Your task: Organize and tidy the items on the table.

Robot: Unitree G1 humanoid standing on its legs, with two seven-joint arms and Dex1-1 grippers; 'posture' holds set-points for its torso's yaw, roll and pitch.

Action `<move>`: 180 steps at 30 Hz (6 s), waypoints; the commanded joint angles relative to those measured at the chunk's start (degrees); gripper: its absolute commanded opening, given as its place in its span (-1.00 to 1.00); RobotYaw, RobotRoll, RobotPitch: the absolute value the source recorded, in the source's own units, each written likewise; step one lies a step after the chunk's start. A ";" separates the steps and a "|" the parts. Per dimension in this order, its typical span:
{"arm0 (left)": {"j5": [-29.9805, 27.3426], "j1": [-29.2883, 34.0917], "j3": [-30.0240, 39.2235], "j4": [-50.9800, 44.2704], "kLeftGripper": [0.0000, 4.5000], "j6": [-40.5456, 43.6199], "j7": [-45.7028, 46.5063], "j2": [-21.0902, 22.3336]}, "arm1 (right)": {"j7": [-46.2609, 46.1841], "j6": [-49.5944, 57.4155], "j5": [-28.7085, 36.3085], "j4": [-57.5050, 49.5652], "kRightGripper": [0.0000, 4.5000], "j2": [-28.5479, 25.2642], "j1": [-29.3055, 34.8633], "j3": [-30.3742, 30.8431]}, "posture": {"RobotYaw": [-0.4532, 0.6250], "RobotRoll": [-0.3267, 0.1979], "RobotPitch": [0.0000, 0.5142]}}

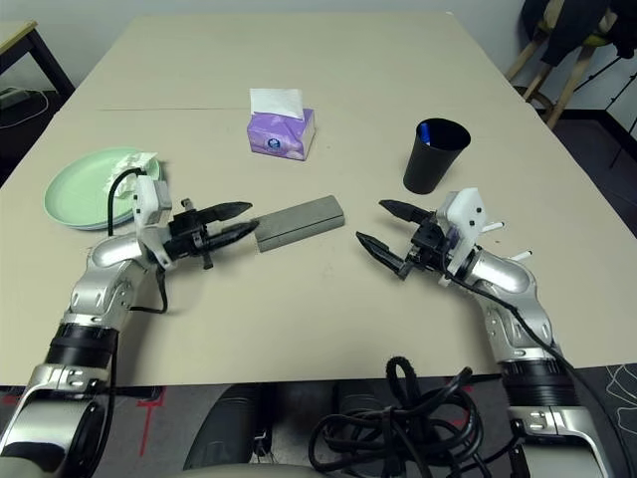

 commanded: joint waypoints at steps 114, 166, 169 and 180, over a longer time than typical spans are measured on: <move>-0.08 2.54 -0.28 -7.38 1.00 0.74 4.03 2.02 | 34.77 -9.49 -6.26 16.19 -0.82 -22.30 -22.19 14.12 | -0.10 0.25 -0.47; 2.55 -0.97 -2.34 1.84 1.00 -5.40 -0.53 2.21 | -40.95 20.26 -1.99 10.81 -0.82 5.70 -35.33 -12.66 | -0.18 0.25 -0.55; 2.49 -0.87 -2.33 1.70 1.00 -5.32 -0.53 2.26 | -40.56 20.79 -2.06 10.43 -0.82 5.48 -34.94 -12.28 | -0.18 0.25 -0.54; 2.27 -0.45 -2.25 0.96 1.00 -4.70 -0.24 2.35 | -39.90 24.25 -3.40 8.22 0.50 4.67 -33.62 -10.74 | -0.18 0.25 -0.54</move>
